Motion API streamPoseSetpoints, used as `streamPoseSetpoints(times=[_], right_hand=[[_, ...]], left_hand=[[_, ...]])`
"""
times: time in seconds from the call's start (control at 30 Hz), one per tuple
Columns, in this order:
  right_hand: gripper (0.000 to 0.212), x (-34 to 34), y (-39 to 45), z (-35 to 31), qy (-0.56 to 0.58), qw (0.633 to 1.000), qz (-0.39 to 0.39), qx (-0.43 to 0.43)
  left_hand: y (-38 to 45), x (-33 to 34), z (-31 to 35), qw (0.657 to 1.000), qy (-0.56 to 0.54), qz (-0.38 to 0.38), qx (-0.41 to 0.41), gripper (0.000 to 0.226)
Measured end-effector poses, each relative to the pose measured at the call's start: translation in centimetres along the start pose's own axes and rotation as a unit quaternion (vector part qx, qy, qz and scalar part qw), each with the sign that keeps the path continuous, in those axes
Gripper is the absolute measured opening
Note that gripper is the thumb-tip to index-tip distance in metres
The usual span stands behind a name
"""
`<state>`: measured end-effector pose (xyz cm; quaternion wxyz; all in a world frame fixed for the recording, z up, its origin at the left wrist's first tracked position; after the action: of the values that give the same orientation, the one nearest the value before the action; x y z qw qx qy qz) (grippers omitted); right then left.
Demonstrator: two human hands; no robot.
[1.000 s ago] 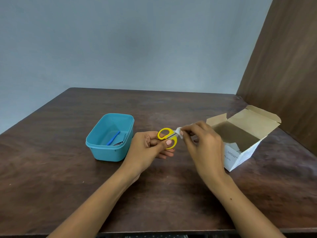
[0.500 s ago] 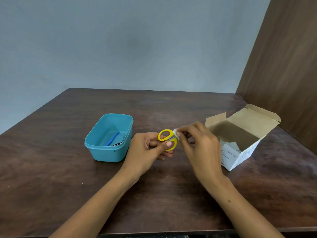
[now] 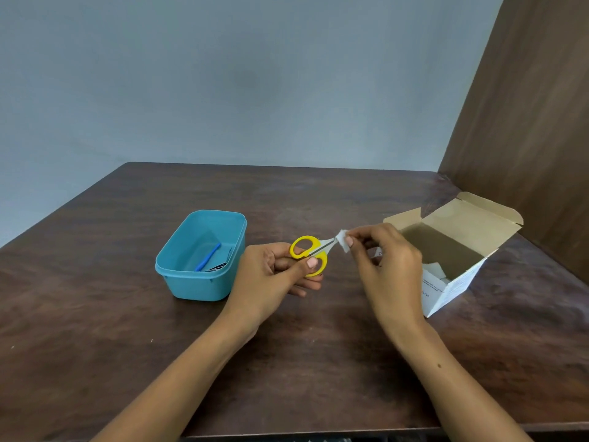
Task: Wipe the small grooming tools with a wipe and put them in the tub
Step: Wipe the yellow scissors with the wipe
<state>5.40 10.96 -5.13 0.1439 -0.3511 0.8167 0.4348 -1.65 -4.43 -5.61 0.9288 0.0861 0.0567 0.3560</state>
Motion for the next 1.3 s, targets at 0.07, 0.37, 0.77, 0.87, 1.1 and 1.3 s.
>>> streamPoseSetpoints(times=[0.07, 0.37, 0.77, 0.87, 1.1, 1.3], right_hand=[[0.003, 0.1, 0.0, 0.0, -0.018, 1.000, 0.000, -0.005], [0.002, 0.0, 0.0, -0.3, -0.040, 0.999, 0.010, -0.029], [0.003, -0.4, 0.6, 0.7, -0.025, 0.999, 0.024, 0.018], [0.003, -0.3, 0.5, 0.7, -0.022, 0.999, 0.024, 0.021], [0.004, 0.0, 0.4, 0.4, -0.024, 1.000, 0.012, -0.003], [0.005, -1.1, 0.7, 0.4, -0.029, 0.997, 0.071, -0.001]], left_hand=[[0.0, 0.0, 0.0, 1.000, 0.004, -0.001, 0.002, 0.008], [0.0, 0.1, 0.1, 1.000, 0.014, -0.010, 0.003, 0.009], [0.0, 0.2, 0.1, 1.000, 0.009, -0.022, 0.005, 0.011], [0.0, 0.2, 0.2, 1.000, 0.006, -0.023, 0.005, 0.012], [-0.1, 0.1, 0.2, 1.000, 0.006, -0.020, 0.002, 0.010], [0.0, -0.2, 0.2, 1.000, 0.024, -0.002, -0.014, 0.008]])
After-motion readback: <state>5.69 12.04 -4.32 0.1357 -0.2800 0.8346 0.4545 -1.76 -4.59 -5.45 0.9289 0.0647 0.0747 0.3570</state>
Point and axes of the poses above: each hand's wrist, its own y-axis towards the middle knuckle, its own x-axis out of the palm, z = x × y, the point moved 2 cm from there along y, towards the middle knuckle, and after that the axes turned 13 degrees about -z, right-handed, at the moved point
